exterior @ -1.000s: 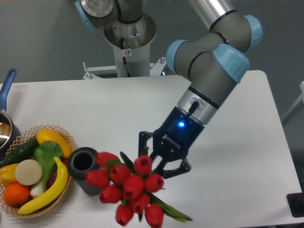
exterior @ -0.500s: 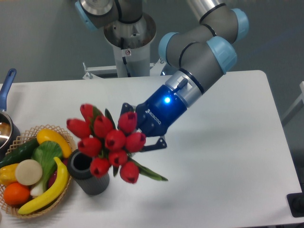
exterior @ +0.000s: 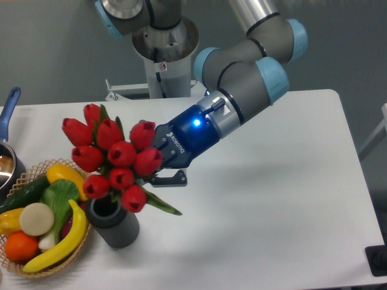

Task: Insert the flowers into the vase
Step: 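Carry the red tulips toward the dark grey vase, stems downward, then lower the tulip stems into the opening of the grey vase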

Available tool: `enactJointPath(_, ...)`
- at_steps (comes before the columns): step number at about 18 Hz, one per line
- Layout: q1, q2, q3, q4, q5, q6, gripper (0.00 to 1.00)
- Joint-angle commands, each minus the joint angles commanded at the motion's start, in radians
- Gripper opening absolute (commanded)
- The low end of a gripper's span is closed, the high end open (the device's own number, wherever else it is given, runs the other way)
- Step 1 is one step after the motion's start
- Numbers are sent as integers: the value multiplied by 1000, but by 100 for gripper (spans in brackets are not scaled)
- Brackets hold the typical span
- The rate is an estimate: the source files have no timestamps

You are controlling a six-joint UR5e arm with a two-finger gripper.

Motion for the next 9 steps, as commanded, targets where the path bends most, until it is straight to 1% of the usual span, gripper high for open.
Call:
enactJointPath(3, -21, -11, -3, 0, -5, 32, 4)
enactJointPath(7, -44, -11, -29, 0, -6, 40, 5)
enactJointPath(9, -54, -9, -29, 0, -6, 40, 6)
